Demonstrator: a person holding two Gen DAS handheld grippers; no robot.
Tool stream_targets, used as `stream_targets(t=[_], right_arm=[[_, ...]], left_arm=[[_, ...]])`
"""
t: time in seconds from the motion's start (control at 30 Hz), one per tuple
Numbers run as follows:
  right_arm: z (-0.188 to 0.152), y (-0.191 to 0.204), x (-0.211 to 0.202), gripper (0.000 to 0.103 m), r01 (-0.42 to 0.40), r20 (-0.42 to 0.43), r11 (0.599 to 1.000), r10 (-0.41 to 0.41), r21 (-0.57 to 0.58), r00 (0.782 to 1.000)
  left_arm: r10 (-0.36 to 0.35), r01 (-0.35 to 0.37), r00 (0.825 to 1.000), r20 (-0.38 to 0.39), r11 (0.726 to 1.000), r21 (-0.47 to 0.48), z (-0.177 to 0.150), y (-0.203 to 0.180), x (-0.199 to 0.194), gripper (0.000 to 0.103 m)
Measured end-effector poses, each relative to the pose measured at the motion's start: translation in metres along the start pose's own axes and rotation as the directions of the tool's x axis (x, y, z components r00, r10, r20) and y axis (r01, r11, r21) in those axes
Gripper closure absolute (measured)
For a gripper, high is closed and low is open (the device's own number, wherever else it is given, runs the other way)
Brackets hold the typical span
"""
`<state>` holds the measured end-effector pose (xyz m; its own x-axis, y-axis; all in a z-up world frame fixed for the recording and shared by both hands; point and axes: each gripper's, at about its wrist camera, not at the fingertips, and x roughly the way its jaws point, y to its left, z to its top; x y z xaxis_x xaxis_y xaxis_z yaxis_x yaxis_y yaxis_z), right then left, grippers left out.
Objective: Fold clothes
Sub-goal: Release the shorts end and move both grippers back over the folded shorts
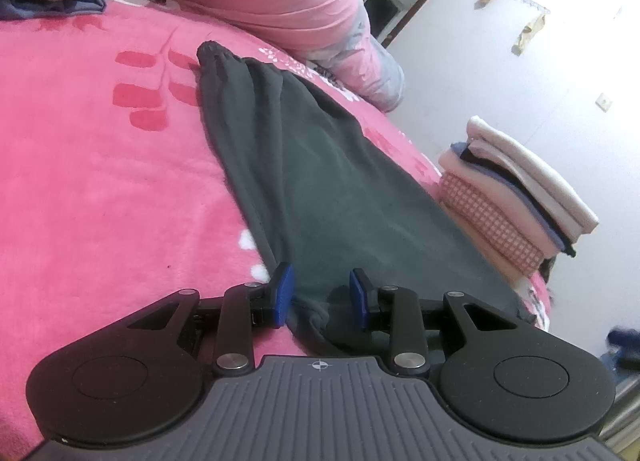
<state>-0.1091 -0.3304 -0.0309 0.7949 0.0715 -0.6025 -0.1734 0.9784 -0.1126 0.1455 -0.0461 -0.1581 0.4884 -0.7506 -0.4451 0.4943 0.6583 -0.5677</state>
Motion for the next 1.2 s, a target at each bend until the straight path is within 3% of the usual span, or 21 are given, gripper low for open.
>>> stream_targets(t=[0.13,0.27,0.3,0.4,0.5,0.6,0.67,0.8,0.9,0.97,1.1,1.2], right_arm=[[0.006,0.001,0.031,0.063,-0.088,0.007,0.996,0.088,-0.029,0.996],[0.017,-0.026,0.049,0.063,-0.16,0.03,0.983,0.158,0.094,0.987],[0.017,-0.035,0.05,0.063,-0.179,0.056,0.974,0.172,0.142,0.983],[0.002,-0.062,0.043,0.063,-0.229,0.127,0.925,0.199,0.303,0.972],[-0.025,-0.079,0.035,0.063,-0.288,0.163,0.857,0.24,0.428,0.957],[-0.045,-0.078,0.025,0.063,-0.298,0.175,0.841,0.244,0.451,0.954],[-0.055,-0.078,0.017,0.062,-0.297,0.186,0.832,0.236,0.468,0.954],[-0.075,-0.084,0.004,0.062,-0.302,0.214,0.796,0.22,0.525,0.952],[-0.085,-0.091,0.001,0.062,-0.289,0.222,0.783,0.196,0.551,0.955],[-0.088,-0.096,0.001,0.062,-0.287,0.227,0.778,0.189,0.56,0.955],[-0.089,-0.098,0.003,0.062,-0.273,0.217,0.79,0.181,0.549,0.959],[-0.085,-0.092,0.004,0.062,-0.264,0.211,0.819,0.179,0.509,0.961]], left_arm=[[0.024,-0.024,1.0,-0.008,1.0,0.006,0.001,-0.003,0.0,0.072],[0.17,-0.172,0.984,0.045,0.983,0.058,0.002,-0.028,-0.024,0.071],[0.171,-0.176,0.983,0.069,0.982,0.07,0.0,-0.037,-0.034,0.071],[0.099,-0.107,0.991,0.086,0.989,0.098,-0.01,-0.07,-0.061,0.07],[0.027,-0.023,0.999,-0.019,0.987,0.159,-0.023,-0.106,-0.053,0.07],[-0.018,0.045,0.989,-0.148,0.983,0.18,-0.035,-0.128,-0.026,0.07],[-0.017,0.054,0.979,-0.204,0.983,0.176,-0.04,-0.134,-0.008,0.07],[-0.003,0.047,0.972,-0.235,0.982,0.182,-0.046,-0.138,0.01,0.07],[-0.027,0.071,0.976,-0.218,0.978,0.194,-0.048,-0.143,0.008,0.075],[-0.056,0.103,0.978,-0.2,0.968,0.231,-0.053,-0.149,0.003,0.087],[-0.129,0.193,0.969,-0.21,0.927,0.323,-0.065,-0.163,-0.013,0.088],[-0.12,0.196,0.967,-0.224,0.913,0.357,-0.074,-0.168,-0.024,0.088]])
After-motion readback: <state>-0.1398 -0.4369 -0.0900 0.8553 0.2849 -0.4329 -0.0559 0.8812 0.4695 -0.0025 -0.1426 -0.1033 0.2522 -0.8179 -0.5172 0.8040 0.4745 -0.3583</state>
